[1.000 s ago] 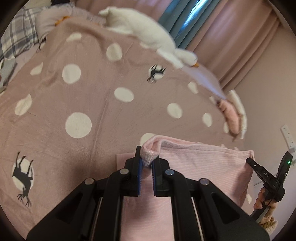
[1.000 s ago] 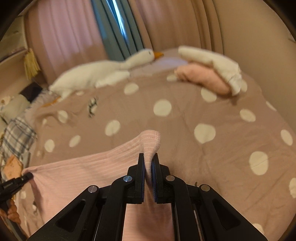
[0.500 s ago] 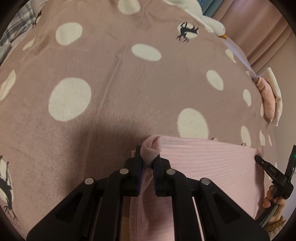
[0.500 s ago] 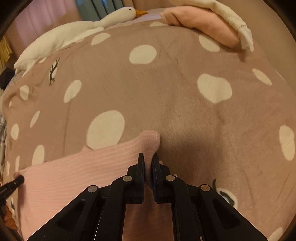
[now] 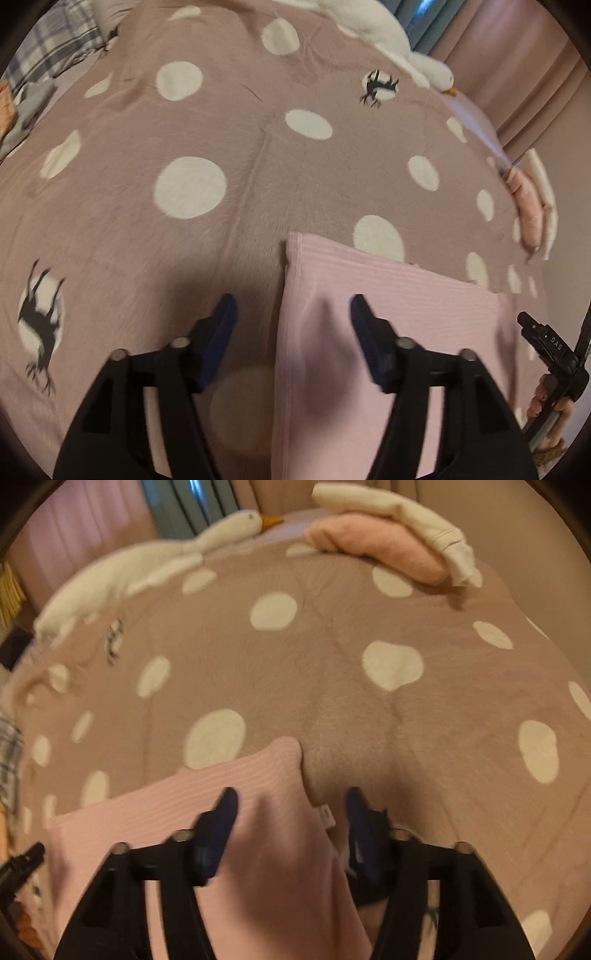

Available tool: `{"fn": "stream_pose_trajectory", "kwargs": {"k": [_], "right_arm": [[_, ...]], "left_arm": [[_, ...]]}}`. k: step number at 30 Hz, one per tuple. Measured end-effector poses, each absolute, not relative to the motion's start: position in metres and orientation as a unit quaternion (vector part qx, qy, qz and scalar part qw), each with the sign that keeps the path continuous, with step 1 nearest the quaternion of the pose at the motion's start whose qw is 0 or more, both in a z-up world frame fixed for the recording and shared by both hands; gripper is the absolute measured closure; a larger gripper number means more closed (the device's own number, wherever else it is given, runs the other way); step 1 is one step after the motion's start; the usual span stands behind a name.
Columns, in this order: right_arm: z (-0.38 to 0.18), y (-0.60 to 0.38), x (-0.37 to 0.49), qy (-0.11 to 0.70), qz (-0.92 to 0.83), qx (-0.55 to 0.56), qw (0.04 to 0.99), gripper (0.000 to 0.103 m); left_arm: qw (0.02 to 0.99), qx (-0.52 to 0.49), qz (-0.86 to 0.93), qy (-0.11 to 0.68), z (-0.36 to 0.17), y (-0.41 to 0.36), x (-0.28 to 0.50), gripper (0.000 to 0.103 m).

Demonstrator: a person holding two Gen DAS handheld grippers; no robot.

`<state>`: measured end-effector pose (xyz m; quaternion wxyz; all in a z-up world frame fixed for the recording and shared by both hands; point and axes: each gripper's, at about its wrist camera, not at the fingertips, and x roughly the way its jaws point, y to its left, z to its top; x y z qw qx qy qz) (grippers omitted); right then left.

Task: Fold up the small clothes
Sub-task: 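Open both tools and release the folded shirt onto the bed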

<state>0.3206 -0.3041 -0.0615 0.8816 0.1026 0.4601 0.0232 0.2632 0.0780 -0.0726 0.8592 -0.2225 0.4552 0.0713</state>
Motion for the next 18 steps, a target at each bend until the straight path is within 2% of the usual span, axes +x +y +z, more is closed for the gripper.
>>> {"fn": "stream_pose_trajectory", "kwargs": {"k": [2, 3, 5, 7, 18], "right_arm": [[-0.047, -0.310, 0.304, 0.452, 0.039, 0.119, 0.883, 0.039], [-0.041, -0.313, 0.296, 0.446, 0.044, 0.128, 0.885, 0.037], [-0.029, -0.317, 0.282, 0.431, 0.055, 0.149, 0.888, 0.025], [-0.022, -0.319, 0.265, 0.419, 0.062, 0.159, 0.892, 0.024], [-0.059, -0.337, 0.188, 0.440, 0.038, 0.192, 0.877, 0.024]], "left_arm": [[0.865, -0.222, 0.075, 0.443, -0.061, 0.077, 0.246, 0.016], [0.869, -0.220, 0.077, 0.436, -0.054, 0.077, 0.235, 0.015], [0.874, -0.225, 0.074, 0.425, -0.044, 0.074, 0.214, 0.010], [0.873, -0.235, 0.072, 0.422, -0.040, 0.074, 0.199, 0.007], [0.850, -0.279, 0.071, 0.441, -0.076, 0.050, 0.134, 0.006]]}}
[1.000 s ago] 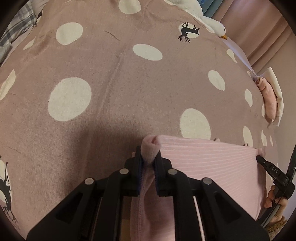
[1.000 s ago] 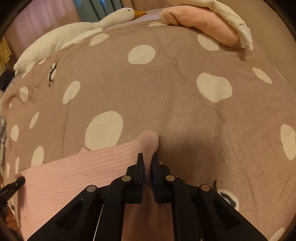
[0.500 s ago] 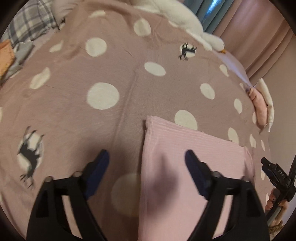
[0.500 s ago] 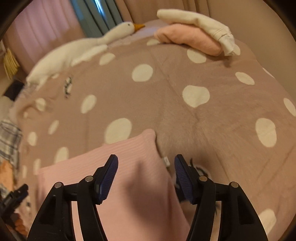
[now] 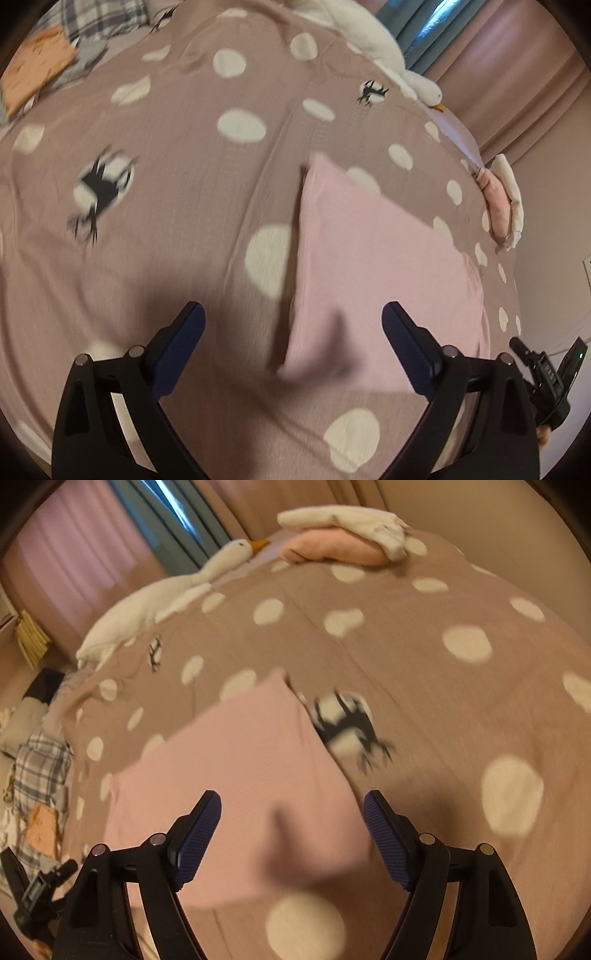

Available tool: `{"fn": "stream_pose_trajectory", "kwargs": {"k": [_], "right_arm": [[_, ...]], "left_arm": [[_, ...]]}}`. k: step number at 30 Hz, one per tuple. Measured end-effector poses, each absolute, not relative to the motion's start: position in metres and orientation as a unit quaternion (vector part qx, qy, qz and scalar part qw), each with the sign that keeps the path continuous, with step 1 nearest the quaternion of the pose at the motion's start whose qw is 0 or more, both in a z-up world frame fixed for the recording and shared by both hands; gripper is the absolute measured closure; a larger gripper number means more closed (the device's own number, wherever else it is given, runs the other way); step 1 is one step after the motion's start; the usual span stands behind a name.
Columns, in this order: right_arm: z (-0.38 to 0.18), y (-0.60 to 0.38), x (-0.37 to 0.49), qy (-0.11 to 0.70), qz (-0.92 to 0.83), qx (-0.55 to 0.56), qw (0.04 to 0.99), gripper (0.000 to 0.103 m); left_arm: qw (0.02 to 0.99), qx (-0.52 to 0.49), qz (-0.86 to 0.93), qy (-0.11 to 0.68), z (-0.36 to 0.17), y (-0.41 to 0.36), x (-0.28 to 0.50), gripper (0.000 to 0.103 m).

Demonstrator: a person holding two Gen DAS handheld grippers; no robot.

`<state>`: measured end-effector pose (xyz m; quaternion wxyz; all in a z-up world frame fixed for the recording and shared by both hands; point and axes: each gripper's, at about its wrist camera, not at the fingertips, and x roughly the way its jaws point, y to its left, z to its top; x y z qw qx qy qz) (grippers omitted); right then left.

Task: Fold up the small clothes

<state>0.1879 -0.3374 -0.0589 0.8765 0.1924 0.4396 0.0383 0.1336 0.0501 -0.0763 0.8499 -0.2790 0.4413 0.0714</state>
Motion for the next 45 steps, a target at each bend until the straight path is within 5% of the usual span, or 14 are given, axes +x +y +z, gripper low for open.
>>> {"fn": "stream_pose_trajectory", "kwargs": {"k": [21, 24, 26, 29, 35, 45], "right_arm": [[-0.117, -0.341, 0.180, 0.445, 0.075, 0.291, 0.843, 0.024], [-0.121, -0.339, 0.188, 0.439, 0.085, 0.308, 0.840, 0.036], [-0.124, -0.338, 0.192, 0.440, 0.083, 0.313, 0.837, 0.058], [-0.125, -0.337, 0.196, 0.442, 0.090, 0.321, 0.833, 0.079], [-0.097, -0.334, 0.178, 0.412, 0.097, 0.296, 0.856, 0.091], [-0.055, -0.340, 0.129, 0.400, 0.103, 0.256, 0.874, 0.092]], "left_arm": [[0.838, -0.284, 0.066, 0.462, -0.119, 0.024, 0.152, 0.015], [0.838, -0.301, 0.055, 0.453, -0.121, 0.023, 0.159, 0.034], [0.840, -0.304, 0.047, 0.447, -0.123, 0.022, 0.163, 0.062], [0.838, -0.307, 0.044, 0.449, -0.122, 0.020, 0.165, 0.078], [0.849, -0.306, 0.020, 0.430, -0.104, 0.015, 0.148, 0.084], [0.850, -0.264, 0.005, 0.455, -0.085, -0.001, 0.091, 0.084]]}}
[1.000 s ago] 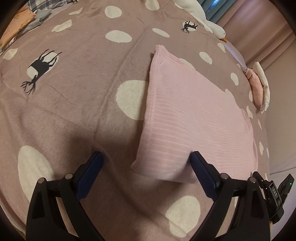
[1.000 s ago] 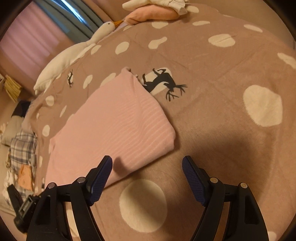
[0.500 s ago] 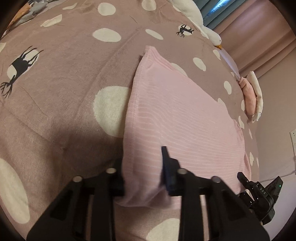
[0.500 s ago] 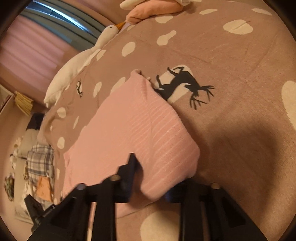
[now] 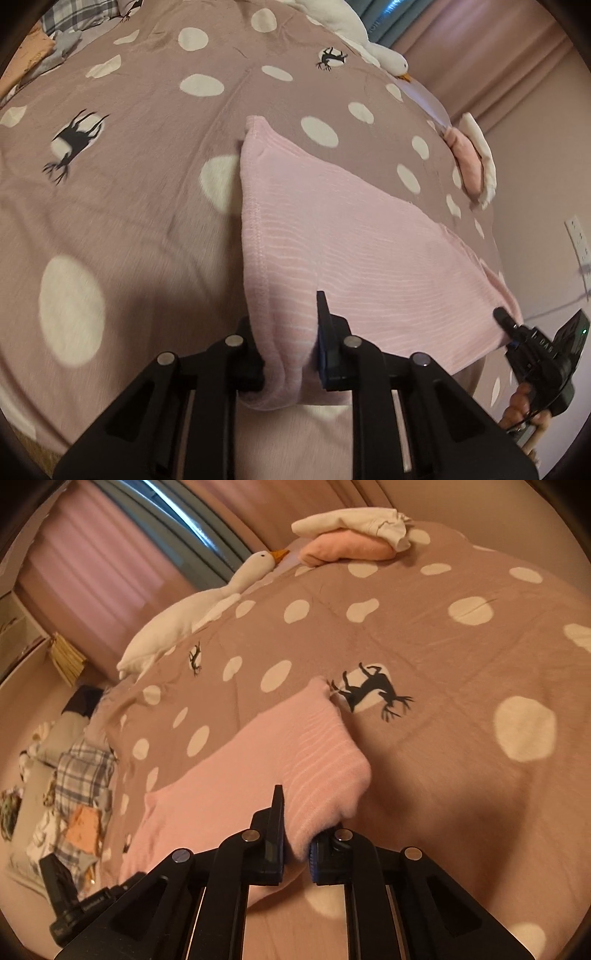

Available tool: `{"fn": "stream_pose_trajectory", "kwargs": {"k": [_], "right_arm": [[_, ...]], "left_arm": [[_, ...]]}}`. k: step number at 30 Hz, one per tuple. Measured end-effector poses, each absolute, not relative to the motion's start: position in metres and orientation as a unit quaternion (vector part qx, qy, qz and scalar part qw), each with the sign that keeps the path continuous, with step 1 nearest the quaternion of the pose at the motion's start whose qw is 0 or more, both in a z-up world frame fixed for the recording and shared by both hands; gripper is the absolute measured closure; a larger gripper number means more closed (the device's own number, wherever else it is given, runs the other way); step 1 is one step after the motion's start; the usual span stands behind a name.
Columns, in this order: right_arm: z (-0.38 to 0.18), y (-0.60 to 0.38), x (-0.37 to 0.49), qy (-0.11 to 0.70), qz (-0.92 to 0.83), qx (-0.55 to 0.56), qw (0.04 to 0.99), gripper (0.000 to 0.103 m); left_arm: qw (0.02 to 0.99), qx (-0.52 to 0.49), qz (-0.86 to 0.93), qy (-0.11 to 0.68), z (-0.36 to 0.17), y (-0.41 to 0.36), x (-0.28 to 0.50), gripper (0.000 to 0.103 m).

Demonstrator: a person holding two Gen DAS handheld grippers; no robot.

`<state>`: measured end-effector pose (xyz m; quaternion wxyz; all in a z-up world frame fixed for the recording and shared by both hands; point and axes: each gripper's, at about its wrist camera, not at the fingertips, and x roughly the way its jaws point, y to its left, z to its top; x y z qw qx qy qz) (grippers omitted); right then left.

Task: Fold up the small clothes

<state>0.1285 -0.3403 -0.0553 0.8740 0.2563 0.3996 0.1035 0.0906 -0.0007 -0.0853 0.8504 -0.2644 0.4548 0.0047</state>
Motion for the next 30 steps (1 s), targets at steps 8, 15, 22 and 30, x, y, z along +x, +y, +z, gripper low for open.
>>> {"fn": "stream_pose_trajectory", "kwargs": {"k": [8, 15, 22, 30], "right_arm": [[-0.056, -0.341, 0.102, 0.417, 0.089, 0.248, 0.870, 0.092], [-0.075, -0.342, 0.099, 0.439, 0.066, 0.244, 0.862, 0.092], [-0.092, -0.345, 0.103, 0.469, 0.051, 0.245, 0.847, 0.092], [-0.104, -0.346, 0.105, 0.489, 0.031, 0.246, 0.836, 0.092]], "left_arm": [[0.844, -0.251, 0.005, 0.474, -0.092, -0.008, 0.062, 0.083], [0.831, -0.237, 0.026, 0.503, -0.114, -0.012, 0.067, 0.080], [0.825, -0.245, 0.035, 0.508, -0.123, -0.009, 0.066, 0.074], [0.817, -0.250, 0.025, 0.518, -0.123, -0.006, 0.067, 0.068]]}}
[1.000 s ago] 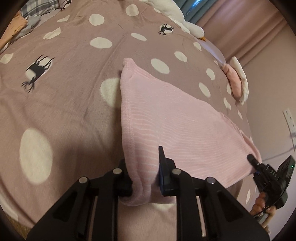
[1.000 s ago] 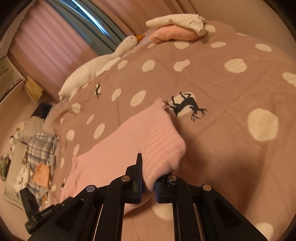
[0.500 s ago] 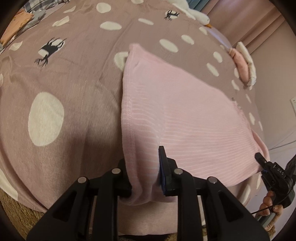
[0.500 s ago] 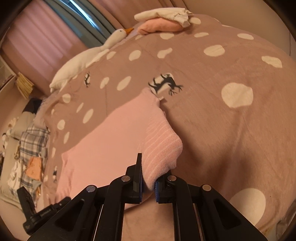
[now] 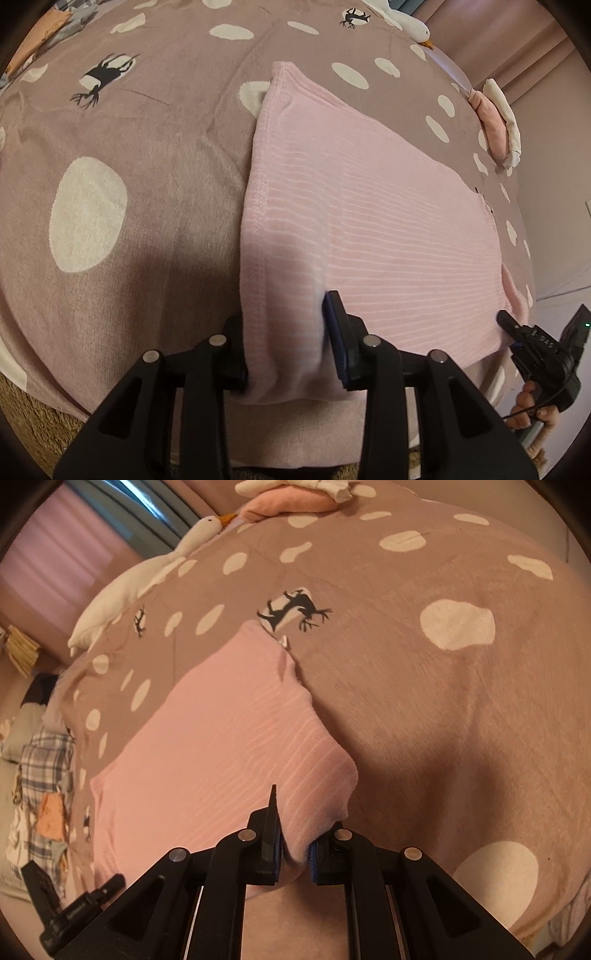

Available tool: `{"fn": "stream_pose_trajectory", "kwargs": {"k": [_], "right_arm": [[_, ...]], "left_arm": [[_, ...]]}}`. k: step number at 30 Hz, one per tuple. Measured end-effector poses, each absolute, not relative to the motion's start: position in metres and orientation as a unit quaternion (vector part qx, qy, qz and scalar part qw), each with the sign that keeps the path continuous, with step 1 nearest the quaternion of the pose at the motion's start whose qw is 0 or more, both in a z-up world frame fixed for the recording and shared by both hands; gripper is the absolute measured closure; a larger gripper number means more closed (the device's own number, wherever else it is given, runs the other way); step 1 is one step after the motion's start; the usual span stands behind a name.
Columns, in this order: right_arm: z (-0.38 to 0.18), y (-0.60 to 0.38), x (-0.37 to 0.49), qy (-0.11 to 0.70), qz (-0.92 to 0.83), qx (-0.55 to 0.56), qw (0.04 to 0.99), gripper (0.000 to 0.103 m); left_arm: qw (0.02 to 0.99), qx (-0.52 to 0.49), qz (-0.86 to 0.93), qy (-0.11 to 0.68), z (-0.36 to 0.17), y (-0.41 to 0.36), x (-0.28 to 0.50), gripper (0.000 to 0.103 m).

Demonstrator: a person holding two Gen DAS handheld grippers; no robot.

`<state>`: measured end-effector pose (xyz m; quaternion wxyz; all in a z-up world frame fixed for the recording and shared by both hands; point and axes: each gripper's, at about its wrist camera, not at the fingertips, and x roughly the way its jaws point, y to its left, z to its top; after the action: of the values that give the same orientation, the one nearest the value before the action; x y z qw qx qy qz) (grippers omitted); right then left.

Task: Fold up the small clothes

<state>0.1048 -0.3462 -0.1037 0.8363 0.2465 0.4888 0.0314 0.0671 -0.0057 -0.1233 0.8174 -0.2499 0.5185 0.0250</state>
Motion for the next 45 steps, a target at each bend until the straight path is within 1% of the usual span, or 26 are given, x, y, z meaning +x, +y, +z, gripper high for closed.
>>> {"fn": "stream_pose_trajectory", "kwargs": {"k": [7, 11, 18, 22, 31, 38, 45], "right_arm": [[-0.107, -0.349, 0.106, 0.500, 0.023, 0.251, 0.829, 0.092], [-0.106, -0.347, 0.107, 0.502, 0.019, 0.247, 0.829, 0.092], [-0.107, -0.347, 0.108, 0.502, 0.016, 0.251, 0.828, 0.092], [-0.108, -0.348, 0.107, 0.501, 0.016, 0.253, 0.827, 0.092], [-0.111, -0.353, 0.107, 0.502, 0.022, 0.265, 0.823, 0.092], [-0.114, -0.357, 0.109, 0.503, 0.026, 0.277, 0.818, 0.091], [-0.114, -0.355, 0.111, 0.502, 0.024, 0.278, 0.818, 0.091]], "left_arm": [[0.814, -0.250, 0.026, 0.524, -0.115, -0.001, 0.059, 0.060], [0.822, -0.243, 0.035, 0.513, -0.104, 0.002, 0.053, 0.060], [0.855, -0.220, 0.054, 0.467, -0.073, 0.009, 0.045, 0.061], [0.874, -0.195, 0.041, 0.444, -0.060, -0.004, 0.052, 0.061], [0.866, -0.176, -0.017, 0.468, -0.075, -0.041, 0.072, 0.061], [0.838, -0.175, -0.010, 0.516, -0.115, -0.049, 0.084, 0.061], [0.845, -0.146, 0.002, 0.515, -0.120, -0.060, 0.084, 0.059]]}}
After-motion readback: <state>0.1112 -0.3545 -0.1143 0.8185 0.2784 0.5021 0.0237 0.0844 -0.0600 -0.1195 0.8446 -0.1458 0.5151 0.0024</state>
